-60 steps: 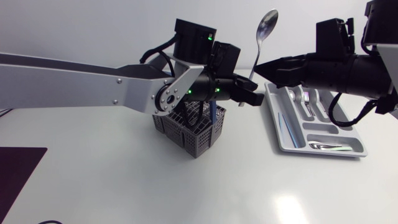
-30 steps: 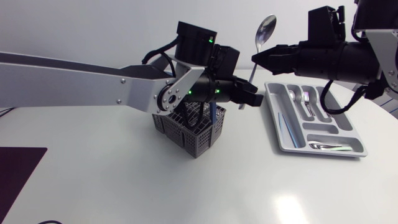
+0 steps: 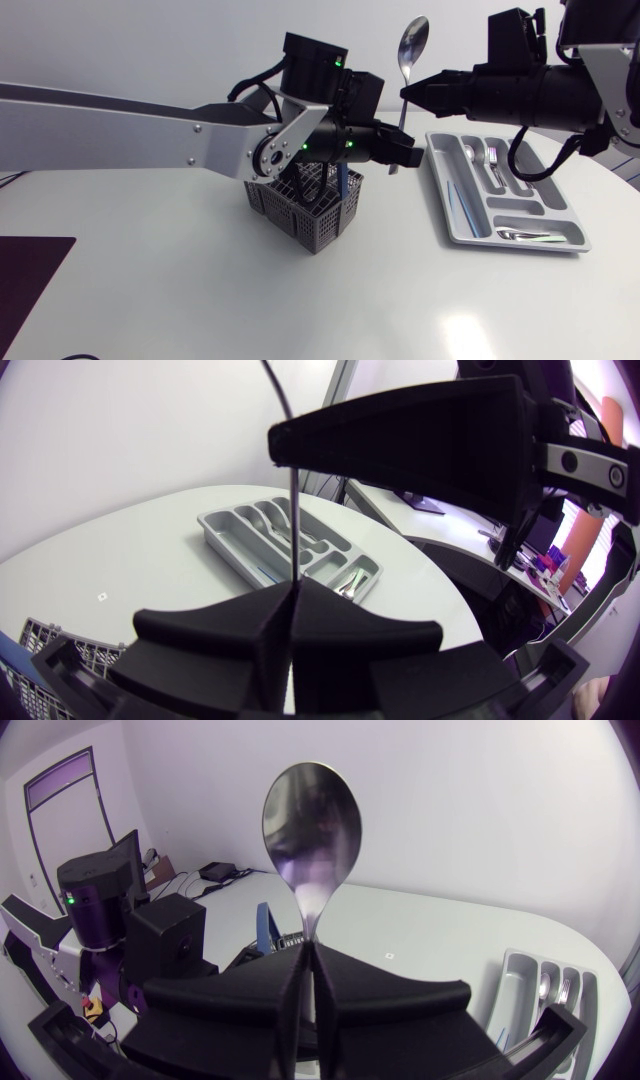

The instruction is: Unload the cutlery basket into the drawer organizer.

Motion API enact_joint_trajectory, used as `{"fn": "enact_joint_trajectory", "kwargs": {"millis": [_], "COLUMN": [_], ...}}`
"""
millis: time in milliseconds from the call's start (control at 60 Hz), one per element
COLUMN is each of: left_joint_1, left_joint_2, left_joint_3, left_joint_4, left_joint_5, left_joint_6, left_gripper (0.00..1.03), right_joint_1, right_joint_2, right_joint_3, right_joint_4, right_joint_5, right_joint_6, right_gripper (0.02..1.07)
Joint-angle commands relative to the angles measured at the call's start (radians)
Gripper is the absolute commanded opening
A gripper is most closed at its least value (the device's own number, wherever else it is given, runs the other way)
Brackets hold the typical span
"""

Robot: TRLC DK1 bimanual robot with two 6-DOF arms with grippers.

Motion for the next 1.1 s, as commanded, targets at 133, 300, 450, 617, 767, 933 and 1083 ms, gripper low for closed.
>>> {"fn": "enact_joint_trajectory", "kwargs": {"millis": [133, 300, 450, 617, 767, 933, 1083], "left_joint_1": [0.017, 0.040, 0.077, 0.129, 0.186, 0.255, 0.312], "left_joint_2": [0.001, -0.017, -0.046, -0.111, -0.163, -0.203, -0.256], "left_joint_3": [0.033, 0.030, 0.028, 0.013, 0.013, 0.005, -0.061], "left_joint_4": [0.002, 0.001, -0.024, -0.062, -0.119, -0.180, -0.162], "left_joint_5": [0.020, 0.020, 0.019, -0.019, -0.072, -0.119, -0.138], "left_joint_6": [-0.032, -0.029, -0.015, 0.036, 0.112, 0.189, 0.254], "left_gripper": [0.42, 0.74, 0.91, 0.98, 0.98, 0.98, 0.98], "right_joint_1": [-0.010, -0.045, -0.136, -0.277, -0.407, -0.489, -0.516], "right_joint_2": [0.011, 0.008, 0.017, 0.103, 0.246, 0.430, 0.574], "right_joint_3": [0.016, 0.006, 0.025, 0.073, 0.162, 0.305, 0.415], "right_joint_4": [0.007, 0.004, -0.033, -0.087, -0.139, -0.210, -0.237], "right_joint_5": [0.004, -0.007, -0.030, -0.033, -0.030, 0.019, 0.089], "right_joint_6": [-0.005, -0.008, -0.025, -0.099, -0.172, -0.257, -0.306], "right_gripper": [0.08, 0.08, 0.08, 0.08, 0.08, 0.08, 0.08]}}
